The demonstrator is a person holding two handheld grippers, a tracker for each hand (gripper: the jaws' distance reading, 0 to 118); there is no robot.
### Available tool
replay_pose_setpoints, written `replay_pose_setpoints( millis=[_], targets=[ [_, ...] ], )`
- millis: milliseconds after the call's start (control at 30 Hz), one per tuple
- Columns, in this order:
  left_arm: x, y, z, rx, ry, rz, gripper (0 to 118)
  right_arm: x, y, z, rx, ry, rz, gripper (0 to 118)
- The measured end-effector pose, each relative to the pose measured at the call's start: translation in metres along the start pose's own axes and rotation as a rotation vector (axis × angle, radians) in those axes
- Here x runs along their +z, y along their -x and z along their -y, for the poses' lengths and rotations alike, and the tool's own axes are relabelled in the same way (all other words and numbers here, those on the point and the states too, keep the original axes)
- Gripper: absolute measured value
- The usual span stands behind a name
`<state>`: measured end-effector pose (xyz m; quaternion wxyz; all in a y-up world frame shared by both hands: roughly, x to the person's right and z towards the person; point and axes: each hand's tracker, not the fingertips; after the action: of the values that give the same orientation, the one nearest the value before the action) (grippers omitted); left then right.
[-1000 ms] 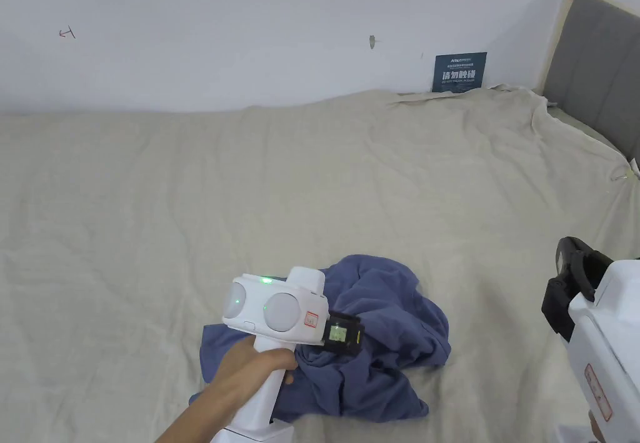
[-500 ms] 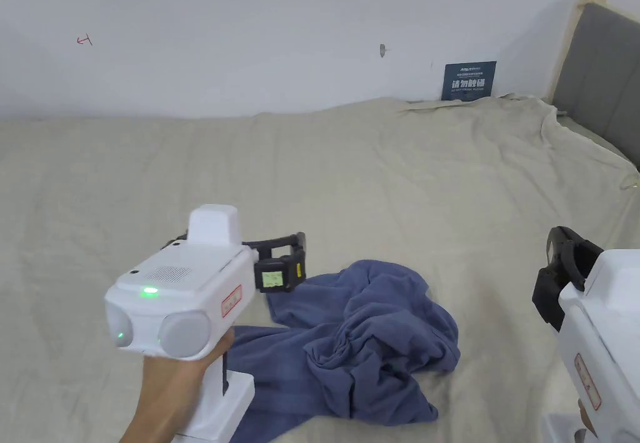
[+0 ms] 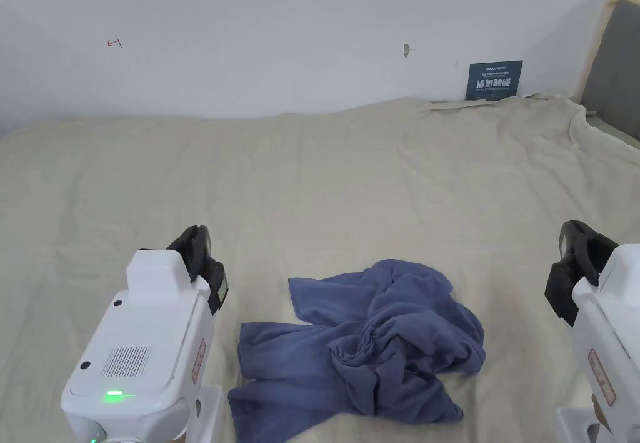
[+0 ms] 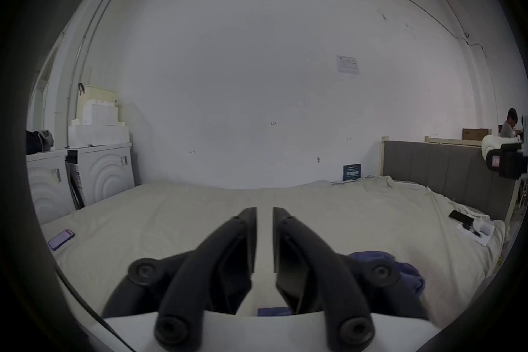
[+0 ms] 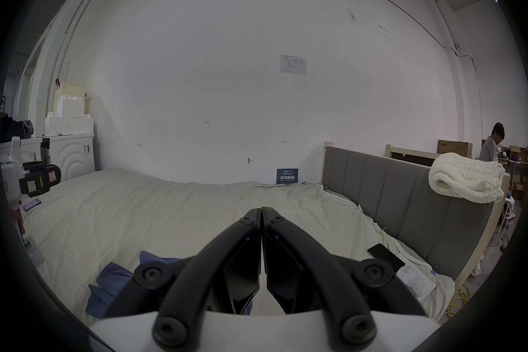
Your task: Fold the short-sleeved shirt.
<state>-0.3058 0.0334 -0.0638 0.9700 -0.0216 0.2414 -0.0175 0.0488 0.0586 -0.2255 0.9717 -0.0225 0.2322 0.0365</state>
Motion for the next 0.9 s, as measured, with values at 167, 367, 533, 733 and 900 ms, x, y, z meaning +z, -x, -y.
replay_pose_setpoints(
  millis=[167, 367, 533, 733, 900],
  targets=[
    [0.003, 0.002, 0.004, -0.031, -0.016, -0.021, 0, -0.002, 0.002, 0.002, -0.003, 0.000, -0.004, 0],
    [0.001, -0.001, 0.003, -0.035, -0.008, -0.021, 0, -0.003, 0.002, 0.003, -0.008, 0.002, -0.001, 0],
    [-0.015, 0.003, 0.006, 0.007, 0.201, 0.057, 0, -0.005, 0.002, 0.005, -0.005, 0.007, -0.004, 0],
    [-0.034, 0.005, 0.044, 0.051, 0.504, 0.079, 0, -0.009, 0.003, 0.009, -0.005, 0.023, -0.010, 0],
    [-0.042, 0.014, 0.085, 0.149, 0.746, 0.089, 0, -0.012, 0.004, 0.014, 0.001, 0.039, -0.015, 0]
  ],
)
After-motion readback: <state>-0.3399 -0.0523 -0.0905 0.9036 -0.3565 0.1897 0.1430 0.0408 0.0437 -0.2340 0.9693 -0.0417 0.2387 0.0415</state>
